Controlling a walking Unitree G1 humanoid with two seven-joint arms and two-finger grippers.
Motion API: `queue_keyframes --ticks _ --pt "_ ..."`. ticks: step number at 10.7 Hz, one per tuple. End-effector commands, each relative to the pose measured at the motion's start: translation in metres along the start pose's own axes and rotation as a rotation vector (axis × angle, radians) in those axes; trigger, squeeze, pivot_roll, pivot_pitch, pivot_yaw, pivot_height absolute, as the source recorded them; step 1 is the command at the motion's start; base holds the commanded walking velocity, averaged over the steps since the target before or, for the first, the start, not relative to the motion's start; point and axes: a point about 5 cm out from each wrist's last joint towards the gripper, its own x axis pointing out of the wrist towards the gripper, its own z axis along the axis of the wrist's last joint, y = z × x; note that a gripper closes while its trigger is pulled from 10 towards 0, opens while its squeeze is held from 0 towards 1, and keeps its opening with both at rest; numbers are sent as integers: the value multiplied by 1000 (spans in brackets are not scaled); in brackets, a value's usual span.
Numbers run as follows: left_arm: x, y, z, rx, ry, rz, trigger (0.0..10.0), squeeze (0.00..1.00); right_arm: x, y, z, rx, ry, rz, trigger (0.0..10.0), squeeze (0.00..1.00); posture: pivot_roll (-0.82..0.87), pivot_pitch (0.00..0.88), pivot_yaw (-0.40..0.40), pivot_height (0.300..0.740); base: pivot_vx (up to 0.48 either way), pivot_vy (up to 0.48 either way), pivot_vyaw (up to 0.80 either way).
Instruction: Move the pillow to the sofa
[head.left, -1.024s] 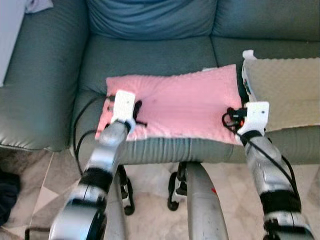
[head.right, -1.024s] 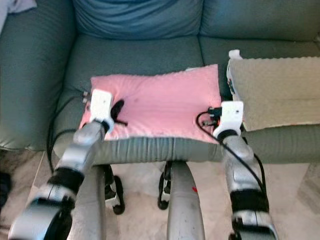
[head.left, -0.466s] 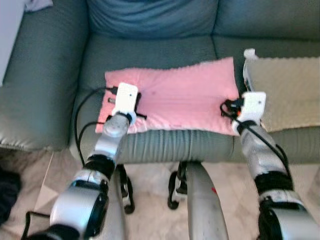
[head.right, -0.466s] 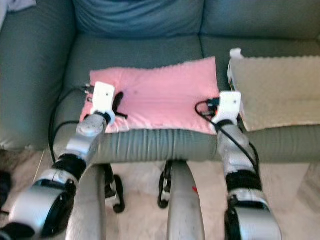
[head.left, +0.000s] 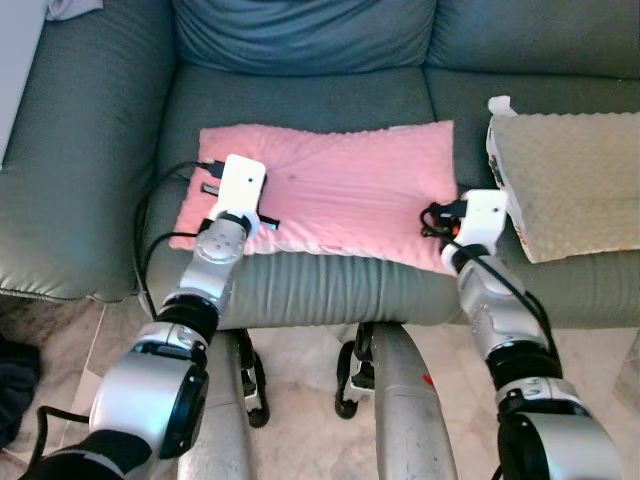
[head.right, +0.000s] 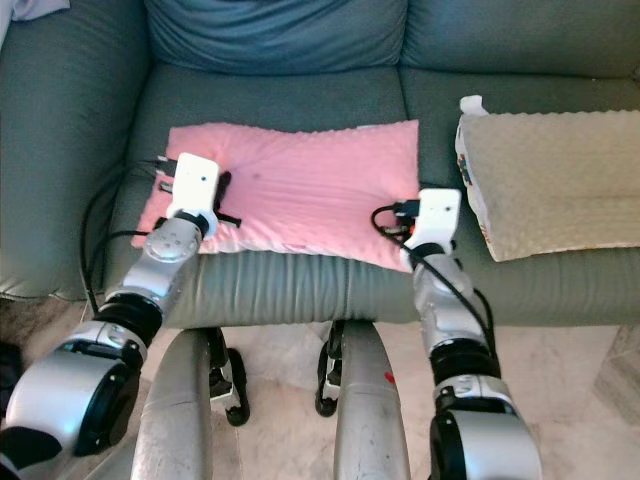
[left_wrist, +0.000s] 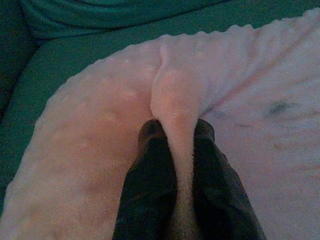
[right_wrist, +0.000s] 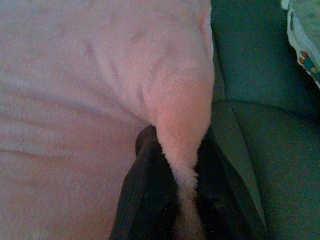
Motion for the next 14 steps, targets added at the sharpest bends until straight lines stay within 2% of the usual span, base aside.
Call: queue_keyframes --ticks 1,2,3,4,8,10,14 --pt "-6 23 -17 3 59 103 10000 0 -9 -18 -17 12 52 -80 10000 0 -104 406 -33 628 0 0 0" --pt "-7 24 -20 3 66 107 10000 204 -9 -17 -17 23 49 -75 10000 1000 -105 407 -34 628 0 0 0" --pt "-8 23 -21 -1 69 110 10000 706 -9 -18 -17 20 49 -80 10000 1000 -105 407 -34 628 0 0 0" --pt "-9 21 -25 -6 81 110 10000 1000 -9 -19 -17 17 49 -85 10000 1000 -105 407 -34 628 0 0 0" --pt "-13 16 -33 -19 112 129 10000 1000 -9 -22 -15 14 34 -103 10000 1000 -102 406 -37 628 0 0 0" --pt "-14 14 -35 -19 116 142 10000 1000 -10 -25 -10 -26 2 -120 10000 1000 -103 401 -40 628 0 0 0" --pt "-15 8 -35 -50 118 147 10000 1000 -12 -20 -6 -38 -32 -113 10000 1000 -104 394 -41 628 0 0 0"
